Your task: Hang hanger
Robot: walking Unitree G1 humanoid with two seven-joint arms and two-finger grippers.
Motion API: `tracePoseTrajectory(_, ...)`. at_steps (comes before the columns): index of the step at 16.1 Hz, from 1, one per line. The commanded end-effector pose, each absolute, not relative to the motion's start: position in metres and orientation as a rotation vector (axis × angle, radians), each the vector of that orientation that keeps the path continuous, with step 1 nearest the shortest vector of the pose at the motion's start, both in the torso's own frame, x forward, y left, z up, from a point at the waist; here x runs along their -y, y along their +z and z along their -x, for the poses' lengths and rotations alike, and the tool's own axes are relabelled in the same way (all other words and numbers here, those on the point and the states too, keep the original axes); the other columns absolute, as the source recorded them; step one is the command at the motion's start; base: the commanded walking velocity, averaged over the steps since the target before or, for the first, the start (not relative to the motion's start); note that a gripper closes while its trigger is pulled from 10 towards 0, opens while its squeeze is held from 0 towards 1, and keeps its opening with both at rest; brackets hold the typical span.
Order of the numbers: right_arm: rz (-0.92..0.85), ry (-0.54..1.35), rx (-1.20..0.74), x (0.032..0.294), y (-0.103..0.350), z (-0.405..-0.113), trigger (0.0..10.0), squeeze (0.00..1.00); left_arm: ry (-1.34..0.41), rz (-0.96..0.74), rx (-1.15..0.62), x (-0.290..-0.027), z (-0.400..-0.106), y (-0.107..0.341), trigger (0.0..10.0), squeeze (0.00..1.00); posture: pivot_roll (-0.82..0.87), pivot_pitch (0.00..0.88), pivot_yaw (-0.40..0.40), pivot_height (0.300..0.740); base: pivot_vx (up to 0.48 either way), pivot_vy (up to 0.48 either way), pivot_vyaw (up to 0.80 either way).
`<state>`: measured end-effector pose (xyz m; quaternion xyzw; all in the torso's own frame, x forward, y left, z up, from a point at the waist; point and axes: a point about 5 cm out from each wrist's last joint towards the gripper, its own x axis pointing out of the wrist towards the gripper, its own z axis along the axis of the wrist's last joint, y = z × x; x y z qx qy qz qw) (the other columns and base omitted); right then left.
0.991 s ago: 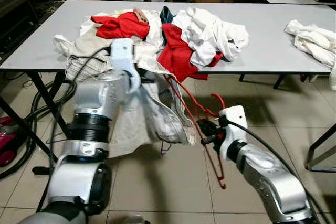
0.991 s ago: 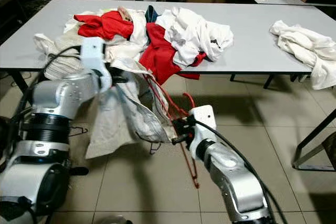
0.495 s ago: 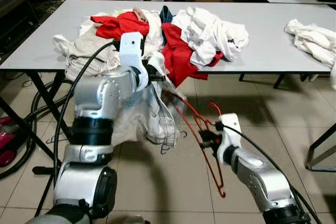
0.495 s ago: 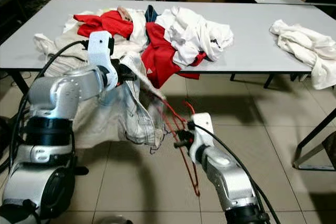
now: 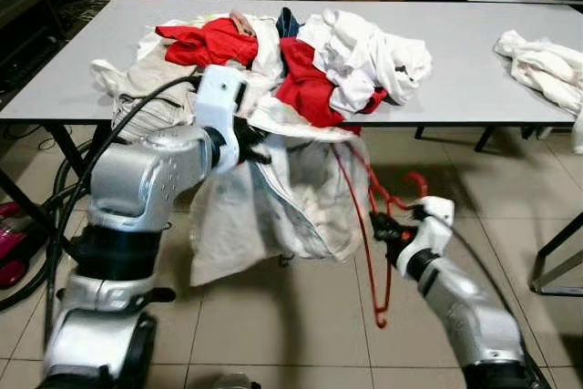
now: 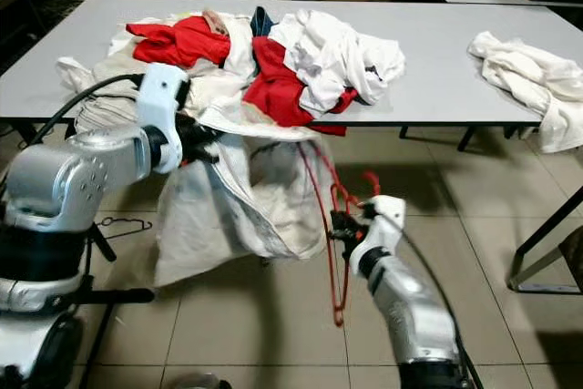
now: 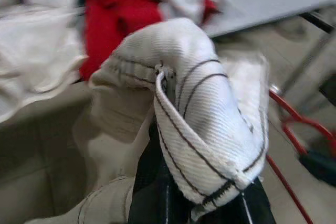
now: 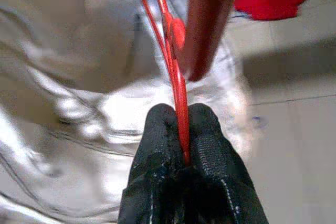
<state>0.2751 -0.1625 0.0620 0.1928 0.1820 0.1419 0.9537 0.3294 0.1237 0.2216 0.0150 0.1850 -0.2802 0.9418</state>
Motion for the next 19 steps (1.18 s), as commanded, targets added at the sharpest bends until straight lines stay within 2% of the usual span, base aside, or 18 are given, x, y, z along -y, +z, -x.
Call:
tracePoseTrajectory(1,-0.463,0.305,-0.392,0.170,0.059,-0.272,0.0,0.00,-0.676,-0.053,-0.316,-0.118,-0.321,0.231,0.0,0.00,0.02,0.000,0.023,0.740,0.000,0.000,0.00)
tracePoseTrajectory(4,-0.511,0.266,-0.439,0.180,0.047,-0.268,0.0,0.00,-0.859,-0.065,-0.316,-0.115,-0.301,0.232,0.0,0.00,0.03,0.000,0.012,0.740,0.000,0.000,0.00)
tracePoseTrajectory(6,-0.583,0.364,-0.389,0.175,0.057,-0.271,0.0,0.00,-0.883,-0.186,-0.334,-0.121,-0.297,0.224,0.0,0.00,0.04,0.000,0.006,0.740,0.000,0.000,0.00)
tracePoseTrajectory(8,-0.440,0.494,-0.445,0.164,0.057,-0.268,0.0,0.00,-0.821,-0.204,-0.295,-0.124,-0.306,0.226,0.0,0.00,0.04,0.000,0.005,0.740,0.000,0.000,0.00)
tracePoseTrajectory(10,-0.353,0.467,-0.526,0.164,0.047,-0.271,0.0,0.00,-0.817,-0.181,-0.250,-0.122,-0.311,0.235,0.0,0.00,0.04,0.000,0.006,0.740,0.000,0.000,0.00)
tracePoseTrajectory(12,-0.340,0.436,-0.540,0.164,0.043,-0.273,0.0,0.00,-0.847,-0.170,-0.220,-0.121,-0.310,0.243,0.0,0.00,0.04,0.000,0.008,0.740,0.000,0.000,0.00)
tracePoseTrajectory(14,-0.527,0.368,-0.365,0.168,0.063,-0.288,0.0,0.00,-0.900,-0.182,-0.244,-0.125,-0.305,0.241,0.0,0.00,0.05,0.000,0.013,0.740,0.000,0.000,0.00)
tracePoseTrajectory(15,-0.704,0.344,-0.258,0.172,0.078,-0.295,0.0,0.00,-0.928,-0.217,-0.287,-0.129,-0.300,0.234,0.0,0.00,0.05,0.000,0.013,0.740,0.000,0.000,0.00)
tracePoseTrajectory(17,-0.920,0.354,-0.136,0.175,0.098,-0.303,0.0,0.00,-0.958,-0.267,-0.345,-0.137,-0.296,0.221,0.0,0.00,0.05,0.000,0.014,0.740,0.000,0.000,0.00)
tracePoseTrajectory(18,-1.007,0.363,-0.081,0.176,0.106,-0.308,0.0,0.00,-1.002,-0.291,-0.372,-0.138,-0.291,0.215,0.0,0.00,0.05,0.000,0.015,0.740,0.000,0.000,0.00)
tracePoseTrajectory(19,-1.022,0.355,-0.063,0.176,0.109,-0.311,0.0,0.00,-1.036,-0.298,-0.378,-0.138,-0.288,0.214,0.0,0.00,0.05,0.000,0.016,0.740,0.000,0.000,0.00)
